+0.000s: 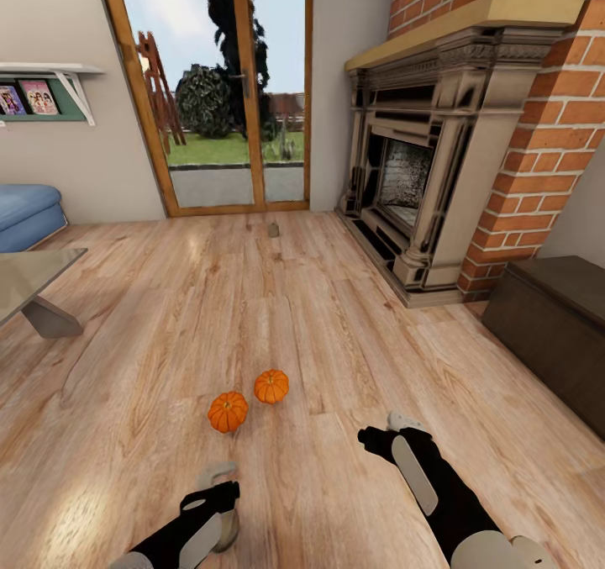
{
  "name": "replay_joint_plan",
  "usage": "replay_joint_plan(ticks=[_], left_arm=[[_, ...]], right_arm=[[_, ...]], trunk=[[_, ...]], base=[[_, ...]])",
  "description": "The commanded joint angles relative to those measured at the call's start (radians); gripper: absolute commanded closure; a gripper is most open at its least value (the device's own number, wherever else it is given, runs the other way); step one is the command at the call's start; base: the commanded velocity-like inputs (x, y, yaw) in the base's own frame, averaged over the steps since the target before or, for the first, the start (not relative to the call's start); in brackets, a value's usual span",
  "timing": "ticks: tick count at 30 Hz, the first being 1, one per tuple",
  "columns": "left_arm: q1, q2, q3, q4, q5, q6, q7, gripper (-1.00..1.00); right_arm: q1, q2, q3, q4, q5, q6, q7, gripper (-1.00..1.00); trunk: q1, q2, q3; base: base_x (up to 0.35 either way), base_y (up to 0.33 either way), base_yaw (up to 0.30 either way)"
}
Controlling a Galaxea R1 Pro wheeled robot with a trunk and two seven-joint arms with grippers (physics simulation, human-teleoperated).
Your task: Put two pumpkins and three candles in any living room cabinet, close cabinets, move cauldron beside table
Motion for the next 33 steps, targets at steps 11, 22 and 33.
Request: replay_joint_plan(ticks=[11,22,33], left_arm=[[-0.015,0.014,-0.011,-0.002,-0.012,0.0,0.009,-1.0],[-0.019,0.017,-0.01,-0.005,-0.07,-0.001,0.015,-1.0],[-0.02,0.045,-0.009,-0.024,-0.07,-0.003,0.015,-1.0]], right_arm=[[0.0,0.0,0.005,-0.003,-0.011,0.007,-0.01,-1.0],[0.0,-0.003,-0.001,-0.07,-0.011,0.049,-0.01,-1.0],[0.0,0.006,-0.001,-0.078,-0.011,0.049,-0.009,-1.0]], trunk=[[0.0,0.0,-0.001],[0.002,-0.001,-0.016],[0.005,-0.003,-0.043]], base=[[0.0,0.0,0.0],[0.0,0.0,0.0],[0.0,0.0,0.0]])
